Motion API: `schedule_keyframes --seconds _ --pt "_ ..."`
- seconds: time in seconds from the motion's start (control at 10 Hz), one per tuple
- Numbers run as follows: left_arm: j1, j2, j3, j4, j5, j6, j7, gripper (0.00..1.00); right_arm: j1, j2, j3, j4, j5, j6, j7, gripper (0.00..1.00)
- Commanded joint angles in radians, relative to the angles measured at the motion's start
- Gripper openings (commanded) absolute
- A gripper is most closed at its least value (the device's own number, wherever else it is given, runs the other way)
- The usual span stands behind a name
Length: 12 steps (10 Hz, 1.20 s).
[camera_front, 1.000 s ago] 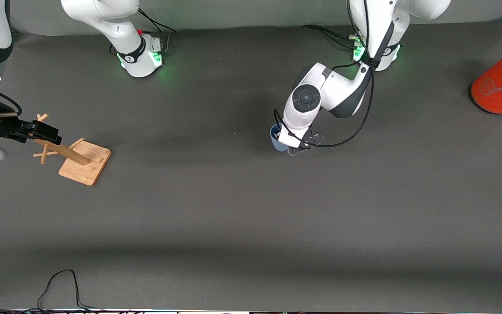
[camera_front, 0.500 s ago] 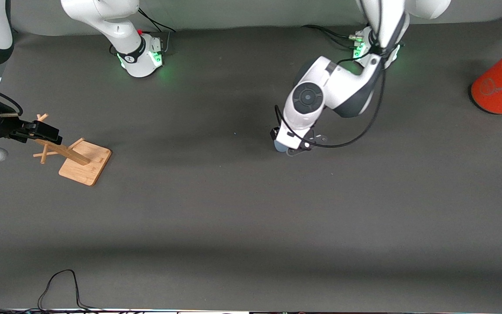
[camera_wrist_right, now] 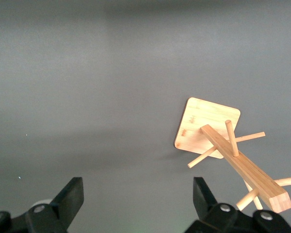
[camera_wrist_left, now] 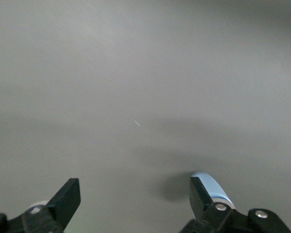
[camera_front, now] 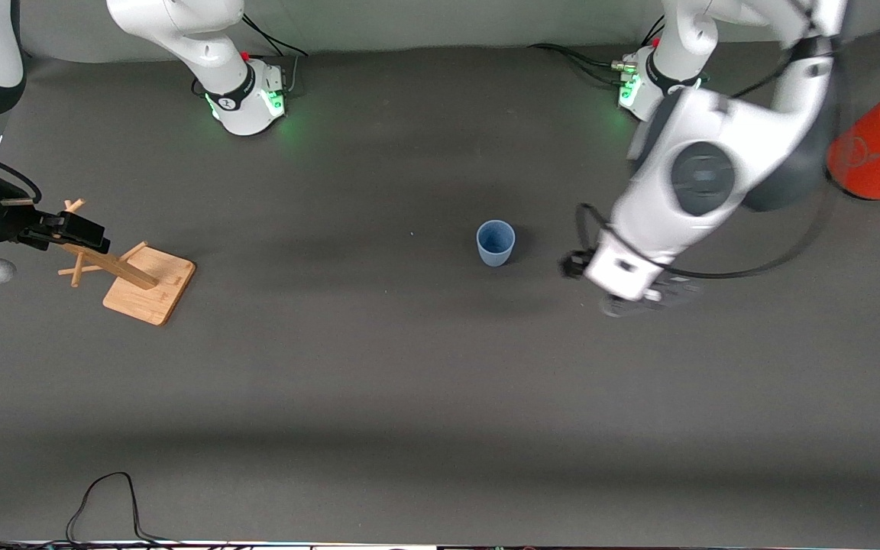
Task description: Rotate and upright cup with both arms
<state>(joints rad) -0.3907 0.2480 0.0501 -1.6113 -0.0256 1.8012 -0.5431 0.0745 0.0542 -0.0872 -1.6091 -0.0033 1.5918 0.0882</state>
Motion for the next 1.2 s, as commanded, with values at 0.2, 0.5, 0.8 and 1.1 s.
schedule_keyframes --seconds 0.2,0.5,0.8,1.1 --pt "0.208 -0.168 -0.013 -0.019 0.046 -0.164 0.389 1.0 0.014 -0.007 -0.012 -0.009 -0.012 0.011 -0.015 1.0" --pt "0.305 -0.275 -0.012 -0.065 0.046 -0.184 0.445 1.0 0.014 -0.004 -0.014 -0.011 -0.011 0.013 -0.015 1.0" --pt "0.352 -0.292 -0.012 -0.062 0.09 -0.246 0.529 1.0 0.013 -0.002 -0.014 -0.011 -0.011 0.016 -0.015 1.0" --pt "0.43 -0.288 -0.021 -0.05 0.079 -0.243 0.624 1.0 0.013 -0.005 -0.014 -0.012 -0.011 0.017 -0.015 1.0"
